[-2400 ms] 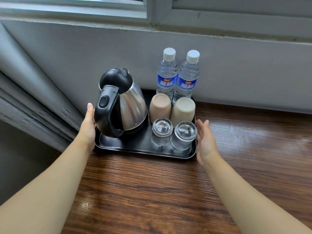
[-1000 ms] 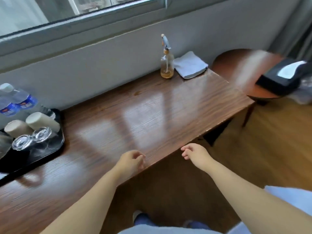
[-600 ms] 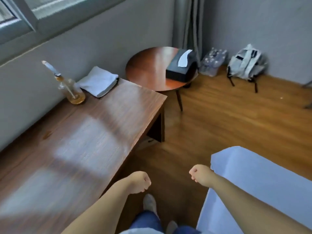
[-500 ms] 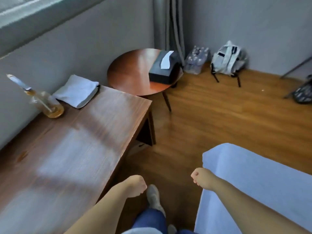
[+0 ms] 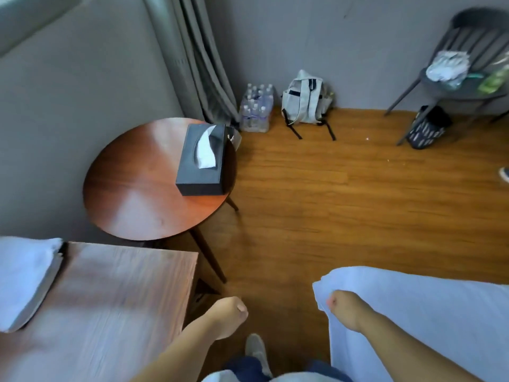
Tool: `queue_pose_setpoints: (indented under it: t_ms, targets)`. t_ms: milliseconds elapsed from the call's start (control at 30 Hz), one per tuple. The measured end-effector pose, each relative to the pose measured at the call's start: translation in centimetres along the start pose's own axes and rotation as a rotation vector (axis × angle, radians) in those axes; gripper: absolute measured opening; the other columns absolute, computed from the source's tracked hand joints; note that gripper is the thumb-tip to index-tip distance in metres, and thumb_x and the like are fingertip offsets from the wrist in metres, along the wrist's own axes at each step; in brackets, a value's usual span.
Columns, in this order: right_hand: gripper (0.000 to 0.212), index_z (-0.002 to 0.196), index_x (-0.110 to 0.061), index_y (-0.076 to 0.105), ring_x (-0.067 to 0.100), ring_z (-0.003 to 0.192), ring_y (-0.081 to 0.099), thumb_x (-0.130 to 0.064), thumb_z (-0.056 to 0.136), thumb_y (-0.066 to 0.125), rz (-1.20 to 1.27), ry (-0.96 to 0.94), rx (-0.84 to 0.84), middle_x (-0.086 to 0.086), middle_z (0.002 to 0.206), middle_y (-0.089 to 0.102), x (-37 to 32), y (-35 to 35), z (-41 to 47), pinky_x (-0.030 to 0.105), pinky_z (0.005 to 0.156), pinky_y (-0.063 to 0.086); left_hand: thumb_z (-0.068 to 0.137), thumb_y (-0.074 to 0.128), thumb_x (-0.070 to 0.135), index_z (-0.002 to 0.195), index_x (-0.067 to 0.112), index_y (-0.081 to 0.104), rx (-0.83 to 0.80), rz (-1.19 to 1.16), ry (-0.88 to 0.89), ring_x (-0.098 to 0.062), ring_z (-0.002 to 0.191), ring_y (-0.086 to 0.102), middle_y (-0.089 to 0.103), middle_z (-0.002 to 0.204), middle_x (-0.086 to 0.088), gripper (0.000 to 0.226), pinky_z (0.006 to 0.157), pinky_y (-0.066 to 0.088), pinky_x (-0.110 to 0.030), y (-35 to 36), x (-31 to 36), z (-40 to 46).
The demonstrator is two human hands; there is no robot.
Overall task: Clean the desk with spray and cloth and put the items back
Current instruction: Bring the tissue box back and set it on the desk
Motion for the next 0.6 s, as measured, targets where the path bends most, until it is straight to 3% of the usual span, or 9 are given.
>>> queue_pose_setpoints:
  t_ms: [67,167,233,333,433,533,600]
  targets:
    - [0.022,0.079,-0.019,0.054,0.016,0.074,0.054,-0.016,0.094,0.040,0.149,-0.031,0.058,-0.004,0.084,0.056,-2.0,-2.2,1.9,0.027,0.070,0.044,0.103,0.044,0.021,0.128,0.010,0.061,0.040,-0.083,0.049,-0.018,0.113,0.060,0.064,0.123,-0.005,0.032,0.089,0.044,-0.021,-3.2,2.5,1.3]
    - [0.023,0.094,-0.026,0.059,0.024,0.094,0.064,-0.010,0.095,0.043,0.420,-0.094,0.165,0.001,0.100,0.065,-6.3,-6.2,4.7,0.034,0.085,0.050,0.102,0.048,0.019,0.115,0.019,0.064,0.195,-0.296,0.142,-0.014,0.103,0.064,0.068,0.110,0.001,0.020,0.088,0.052,-0.025,-8.9,5.3,2.7]
    - [0.026,0.091,-0.028,0.059,0.024,0.098,0.064,-0.006,0.095,0.047,0.555,-0.160,0.252,0.002,0.097,0.068,-9.7,-9.4,6.6,0.036,0.091,0.049,0.101,0.051,0.018,0.102,0.024,0.065,0.392,-0.469,0.177,-0.014,0.094,0.068,0.071,0.098,0.002,0.016,0.090,0.056,-0.034,-13.3,6.1,3.0]
    - [0.025,0.096,-0.022,0.062,0.026,0.097,0.064,-0.002,0.094,0.046,0.684,-0.258,0.347,-0.005,0.090,0.067,-14.9,-14.1,9.3,0.034,0.088,0.048,0.101,0.051,0.024,0.101,0.021,0.065,0.717,-0.681,0.209,-0.016,0.086,0.066,0.069,0.091,-0.001,0.015,0.086,0.054,-0.038,-19.4,7.0,2.5]
    - [0.026,0.110,-0.022,0.059,0.020,0.103,0.061,-0.008,0.098,0.042,0.771,-0.334,0.393,-0.005,0.103,0.065,-19.9,-18.1,11.4,0.029,0.086,0.045,0.101,0.051,0.025,0.106,0.018,0.063,1.023,-0.818,0.190,-0.019,0.094,0.062,0.066,0.100,-0.003,0.014,0.087,0.050,-0.038,-24.9,7.0,2.3]
    - [0.031,0.131,-0.022,0.051,0.008,0.108,0.052,-0.017,0.102,0.039,0.917,-0.366,0.397,-0.009,0.120,0.058,-24.6,-20.8,13.0,0.022,0.089,0.038,0.102,0.050,0.023,0.125,0.012,0.059,1.095,-0.922,0.136,-0.015,0.109,0.053,0.059,0.120,-0.004,0.027,0.092,0.040,-0.029,-29.4,7.2,4.5]
    - [0.036,0.138,-0.022,0.045,0.004,0.111,0.049,-0.020,0.103,0.038,1.020,-0.396,0.349,-0.008,0.126,0.054,-27.8,-21.5,14.2,0.020,0.093,0.035,0.103,0.048,0.025,0.137,0.010,0.052,1.049,-0.961,0.101,-0.011,0.120,0.048,0.054,0.129,0.000,0.037,0.096,0.033,-0.023,-31.7,7.5,6.5]
Point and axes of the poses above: each hand's wrist, its own z-axis towards the middle knuckle, its own y-axis out of the palm, x = y × z, the point moved 7 cm from there along z, towards the middle knuckle
